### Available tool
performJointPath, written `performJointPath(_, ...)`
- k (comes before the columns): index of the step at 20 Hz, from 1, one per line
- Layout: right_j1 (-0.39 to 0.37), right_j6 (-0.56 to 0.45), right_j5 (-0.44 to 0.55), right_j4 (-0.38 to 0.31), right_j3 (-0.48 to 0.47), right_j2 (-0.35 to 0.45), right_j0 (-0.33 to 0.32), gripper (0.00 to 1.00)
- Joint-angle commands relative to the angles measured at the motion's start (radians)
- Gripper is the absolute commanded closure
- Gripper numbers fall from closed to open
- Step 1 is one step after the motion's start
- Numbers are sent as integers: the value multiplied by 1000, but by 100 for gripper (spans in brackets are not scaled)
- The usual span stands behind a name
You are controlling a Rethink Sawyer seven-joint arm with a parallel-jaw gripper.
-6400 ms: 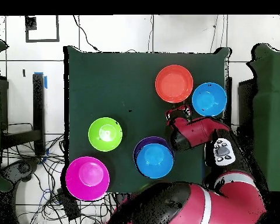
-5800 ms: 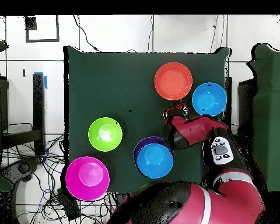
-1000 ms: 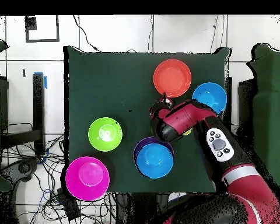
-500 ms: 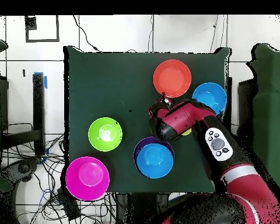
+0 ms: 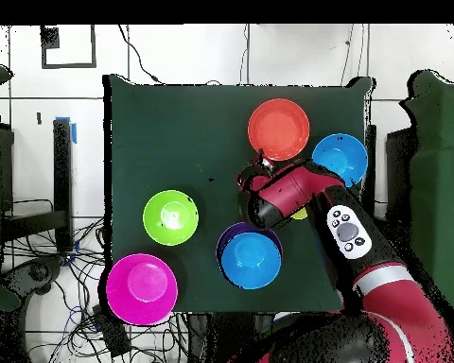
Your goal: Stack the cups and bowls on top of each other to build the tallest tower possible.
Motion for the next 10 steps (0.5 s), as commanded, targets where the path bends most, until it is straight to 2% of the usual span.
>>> performJointPath(1,33,-176,54,-128,-24,-42,69,0)
performJointPath(10,38,-136,75,-105,-53,-54,70,0)
